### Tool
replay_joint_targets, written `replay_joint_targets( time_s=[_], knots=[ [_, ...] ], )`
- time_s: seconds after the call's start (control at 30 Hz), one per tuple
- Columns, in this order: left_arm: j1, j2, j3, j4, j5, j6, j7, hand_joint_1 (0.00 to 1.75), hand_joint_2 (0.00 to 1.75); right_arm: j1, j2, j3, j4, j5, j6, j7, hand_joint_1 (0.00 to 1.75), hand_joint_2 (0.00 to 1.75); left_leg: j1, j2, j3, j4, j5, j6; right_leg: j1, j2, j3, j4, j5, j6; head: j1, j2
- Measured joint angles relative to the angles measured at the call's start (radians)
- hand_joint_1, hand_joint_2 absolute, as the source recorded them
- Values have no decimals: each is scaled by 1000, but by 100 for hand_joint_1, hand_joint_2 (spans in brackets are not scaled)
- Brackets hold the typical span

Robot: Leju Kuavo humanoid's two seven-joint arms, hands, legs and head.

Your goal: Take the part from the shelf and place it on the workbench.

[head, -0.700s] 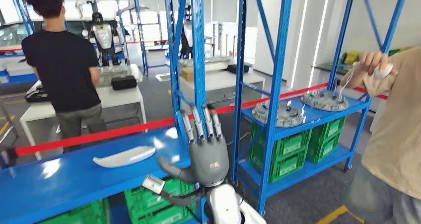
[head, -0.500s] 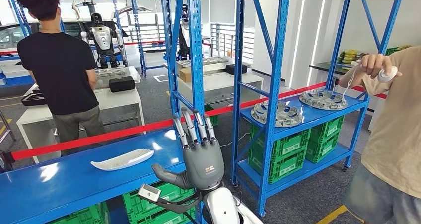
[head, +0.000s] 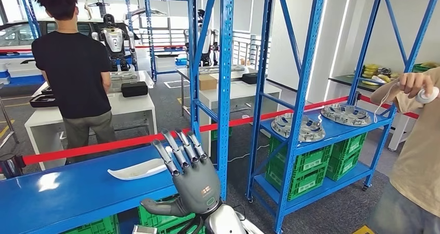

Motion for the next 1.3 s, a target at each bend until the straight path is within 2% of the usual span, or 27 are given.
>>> replay_joint_targets(
  time_s=[0.03, 0.07, 0.1, 0.17, 0.27, 0.3, 0.33, 0.4, 0.43, 0.47, 0.53, 0.57, 0.6, 0.63, 0.73, 0.8, 0.83, 0.9, 0.93, 0.97, 1.0, 1.07, 1.1, 1.13, 1.2, 1.27, 1.3],
  knots=[
    [0, -2, 0, 0, 0, 0, 0, 0, 0, -2, 0, 2, 1, 0, 0, 0, 0, 0, -1, -1, 9, 0, -7, -1, 3, 0, 25, -74, 48, -8, 0, 0],
    [-1, -4, 2, 0, -1, 0, 0, 0, 0, -4, 0, 4, 2, 0, 0, 0, 0, 0, -3, -2, 16, 0, -14, -4, 8, -1, 54, -141, 80, -17, -1, 0],
    [-1, -5, 4, 0, -1, 0, 0, 0, 0, -7, 1, 6, 3, 0, 0, 0, 0, 0, -4, -2, 20, 0, -19, -8, 12, -3, 76, -191, 95, -24, -1, 0],
    [-1, -9, 8, 1, -1, -1, 0, 0, 0, -10, 1, 9, 4, 1, 1, 4, 0, 0, -3, -2, 21, -3, -25, -19, 17, -3, 93, -223, 88, -31, -2, 0],
    [-2, -11, 10, -1, -2, -1, 0, 0, 0, -16, 2, 12, 6, 13, 2, 30, 0, 0, -2, 1, 25, 5, -39, -35, 9, -1, 117, -247, 80, -38, -2, 0],
    [-2, -11, 10, -2, -3, -1, 0, 0, 0, -19, 2, 12, 8, 21, 2, 43, 0, 0, -2, 2, 10, 39, -53, -41, 4, -2, 130, -255, 77, -41, -3, 0],
    [-2, -11, 12, -3, -4, -1, 0, 0, 0, -22, 2, 12, 11, 29, 2, 54, 0, 0, 0, 1, -22, 95, -72, -46, 1, -2, 140, -259, 73, -44, -4, 0],
    [2, -11, 14, -2, -6, -1, 2, 0, 0, -23, 2, 14, 21, 40, 2, 66, 0, 0, 4, 1, -110, 228, -105, -58, -2, -3, 153, -261, 61, -44, -8, 0],
    [4, -11, 15, -1, -6, -1, 2, 0, 0, -21, 2, 15, 25, 41, 2, 68, 0, 0, 7, 1, -144, 266, -102, -62, -4, -2, 159, -260, 54, -43, -8, 0],
    [6, -11, 16, -1, -7, -1, 3, 0, 0, -20, 2, 16, 28, 42, 2, 70, 0, 0, 9, 1, -160, 268, -79, -65, -5, -1, 167, -258, 46, -40, -9, 0],
    [7, -10, 16, 0, -8, -1, 2, 0, 0, -19, 2, 16, 33, 42, 2, 73, 0, 0, 13, 2, -135, 162, 14, -70, -8, -1, 184, -251, 27, -31, -9, 0],
    [7, -10, 16, 1, -8, -1, 2, 0, 0, -20, 2, 17, 34, 42, 2, 73, 0, 0, 14, 3, -109, 97, 49, -71, -8, -1, 191, -246, 17, -25, -10, 0],
    [7, -10, 16, 1, -8, -1, 2, 0, 0, -21, 2, 17, 35, 42, 2, 73, 0, 0, 13, 2, -87, 45, 69, -66, -8, 0, 195, -243, 9, -18, -11, 0],
    [7, -11, 16, 2, -8, -1, 3, 0, 0, -22, 2, 17, 36, 42, 2, 73, 0, 0, 12, 2, -74, 16, 72, -59, -6, 1, 196, -242, 4, -12, -10, 0],
    [9, -12, 17, 2, -9, -2, 3, 0, 0, -23, 1, 17, 38, 50, 1, 82, 0, 0, 11, 0, -65, 5, 55, -29, -4, 2, 197, -235, 0, 1, -5, 0],
    [9, -12, 20, 2, -9, -2, 3, 0, 0, -24, 0, 17, 38, 64, 1, 96, 0, 0, 11, -2, -52, 4, 47, -14, -5, -1, 175, -185, -18, 9, -3, 0],
    [10, -11, 23, 1, -9, -2, 2, 0, 0, -24, 0, 17, 38, 72, 2, 103, 0, 0, 11, -2, -46, 2, 42, -8, -6, -3, 145, -132, -36, 13, -1, 0],
    [11, -12, 30, 2, -10, -2, 1, 0, 0, -20, -1, 18, 40, 84, 6, 117, 0, 0, 7, -2, -37, 2, 31, -1, -5, -4, 57, 0, -78, 15, 0, 0],
    [12, -12, 33, 2, -12, -2, 0, 0, 0, -17, -1, 18, 42, 91, 11, 126, 0, 0, 5, -2, -31, 2, 25, 0, -4, -4, 20, 44, -84, 12, 1, 0],
    [13, -12, 36, 2, -14, -2, 0, 0, 0, -13, -2, 18, 44, 99, 16, 137, 0, 0, 3, -2, -24, 2, 19, 1, -2, -4, -2, 54, -70, 7, 1, 0],
    [13, -12, 38, 2, -17, -2, 0, 0, 0, -12, -3, 18, 47, 109, 20, 150, 0, 0, 0, -3, -14, 2, 11, 2, 2, -4, -2, 22, -35, 0, 1, 0],
    [13, -14, 41, 2, -23, -2, 1, 0, 0, -14, -4, 18, 51, 123, 26, 171, 0, 0, -5, -4, 9, 1, -5, 2, 13, -4, 40, -114, 60, -24, 1, 0],
    [13, -14, 42, 2, -26, -2, 2, 0, 0, -16, -4, 17, 52, 127, 29, 178, 0, 0, -6, -4, 17, -1, -12, -1, 18, -5, 63, -177, 85, -35, 0, 0],
    [12, -16, 43, 1, -27, -2, 3, 0, 0, -17, -4, 17, 54, 128, 31, 182, 0, 0, -6, -4, 21, -5, -16, -5, 23, -5, 80, -217, 96, -42, -3, 0],
    [11, -17, 47, 1, -29, -2, 5, 0, 0, -20, -5, 15, 56, 132, 32, 186, 0, 0, -3, -2, 30, -9, -13, -19, 28, -2, 98, -250, 89, -48, -2, 0],
    [13, -16, 53, 1, -28, -2, 3, 0, 0, -20, -3, 10, 56, 134, 31, 187, 0, 0, -2, 0, 30, 11, -7, -30, 23, 0, 126, -270, 92, -53, 1, 0],
    [13, -15, 56, 1, -28, -2, 1, 0, 0, -21, -2, 7, 56, 135, 31, 188, 0, 0, -2, 0, 15, 43, -9, -35, 18, -1, 143, -276, 89, -56, -1, 0]
  ],
)
